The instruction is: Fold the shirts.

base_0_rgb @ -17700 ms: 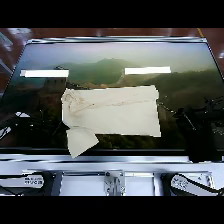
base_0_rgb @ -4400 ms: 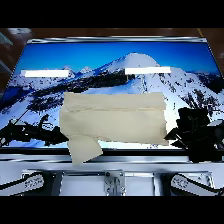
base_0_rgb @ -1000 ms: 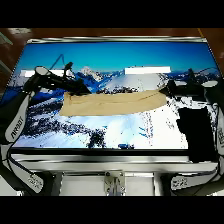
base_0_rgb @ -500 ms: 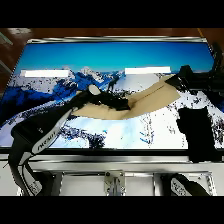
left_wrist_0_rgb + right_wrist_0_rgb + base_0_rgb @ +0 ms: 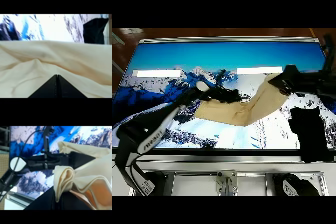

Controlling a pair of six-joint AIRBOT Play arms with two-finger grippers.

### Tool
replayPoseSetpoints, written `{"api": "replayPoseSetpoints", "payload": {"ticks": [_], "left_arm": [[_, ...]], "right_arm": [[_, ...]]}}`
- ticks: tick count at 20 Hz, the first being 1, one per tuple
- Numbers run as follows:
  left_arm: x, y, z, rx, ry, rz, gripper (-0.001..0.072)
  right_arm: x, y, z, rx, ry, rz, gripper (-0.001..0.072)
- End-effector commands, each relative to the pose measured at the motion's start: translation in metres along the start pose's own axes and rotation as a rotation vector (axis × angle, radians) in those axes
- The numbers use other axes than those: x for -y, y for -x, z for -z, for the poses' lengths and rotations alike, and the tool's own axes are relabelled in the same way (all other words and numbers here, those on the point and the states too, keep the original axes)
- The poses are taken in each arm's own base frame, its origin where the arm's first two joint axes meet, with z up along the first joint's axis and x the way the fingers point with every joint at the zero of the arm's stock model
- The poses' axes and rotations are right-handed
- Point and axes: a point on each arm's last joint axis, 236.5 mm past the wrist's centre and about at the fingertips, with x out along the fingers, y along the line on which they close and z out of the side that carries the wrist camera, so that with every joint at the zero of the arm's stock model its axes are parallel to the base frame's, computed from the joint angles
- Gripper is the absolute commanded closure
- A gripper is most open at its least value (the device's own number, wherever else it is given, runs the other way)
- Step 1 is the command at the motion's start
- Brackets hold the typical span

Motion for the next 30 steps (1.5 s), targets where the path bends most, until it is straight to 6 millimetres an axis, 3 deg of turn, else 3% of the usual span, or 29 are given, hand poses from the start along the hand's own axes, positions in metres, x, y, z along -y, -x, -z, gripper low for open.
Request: {"api": "replayPoseSetpoints", "payload": {"ticks": [1, 3, 6, 8, 10, 13, 16, 17, 18, 19, 20, 21, 23, 24, 25, 26, 30], "left_arm": [[-0.075, 0.127, -0.050, 0.035, -0.031, -0.203, 0.0672], [-0.106, 0.231, -0.080, 0.146, -0.021, -0.328, 0.0672], [-0.114, 0.374, -0.098, 0.363, 0.022, -0.422, 0.0671], [-0.105, 0.435, -0.083, 0.420, 0.030, -0.460, 0.0670], [-0.091, 0.466, -0.059, 0.405, 0.009, -0.478, 0.0670], [-0.068, 0.479, -0.042, 0.394, -0.029, -0.490, 0.0670], [-0.043, 0.465, -0.045, 0.388, -0.095, -0.436, 0.0670], [-0.038, 0.457, -0.046, 0.375, -0.111, -0.425, 0.0670], [-0.034, 0.448, -0.046, 0.360, -0.123, -0.413, 0.0670], [-0.031, 0.439, -0.047, 0.349, -0.133, -0.402, 0.0670], [-0.029, 0.430, -0.046, 0.337, -0.139, -0.391, 0.0670], [-0.027, 0.421, -0.045, 0.323, -0.145, -0.380, 0.0670], [-0.024, 0.407, -0.042, 0.298, -0.150, -0.364, 0.0670], [-0.024, 0.402, -0.041, 0.288, -0.150, -0.358, 0.0670], [-0.024, 0.399, -0.039, 0.279, -0.153, -0.355, 0.0670], [-0.025, 0.398, -0.038, 0.275, -0.154, -0.354, 0.0670], [-0.024, 0.398, -0.038, 0.275, -0.155, -0.354, 0.0670]], "right_arm": [[-0.027, -0.062, 0.003, -0.006, 0.045, -0.049, 0.0651], [-0.038, -0.126, 0.018, -0.040, 0.052, -0.073, 0.0651], [-0.037, -0.230, 0.070, -0.128, 0.017, -0.069, 0.0651], [-0.026, -0.291, 0.113, -0.186, -0.088, -0.063, 0.0651], [-0.011, -0.338, 0.142, -0.189, -0.217, -0.056, 0.0650], [0.001, -0.375, 0.165, -0.171, -0.373, -0.064, 0.0650], [-0.004, -0.380, 0.158, -0.135, -0.436, -0.102, 0.0623], [-0.007, -0.380, 0.151, -0.114, -0.453, -0.115, 0.0484], [-0.010, -0.380, 0.144, -0.092, -0.467, -0.125, 0.0403], [-0.015, -0.380, 0.134, -0.065, -0.473, -0.137, 0.0474], [-0.021, -0.379, 0.123, -0.036, -0.468, -0.148, 0.0603], [-0.026, -0.379, 0.111, -0.005, -0.470, -0.157, 0.0650], [-0.039, -0.375, 0.091, 0.038, -0.458, -0.186, 0.0623], [-0.047, -0.373, 0.083, 0.046, -0.435, -0.206, 0.0547], [-0.053, -0.370, 0.078, 0.047, -0.397, -0.226, 0.0296], [-0.059, -0.368, 0.077, 0.032, -0.365, -0.247, 0.0150], [-0.074, -0.354, 0.093, -0.126, -0.335, -0.353, 0.0147]]}}
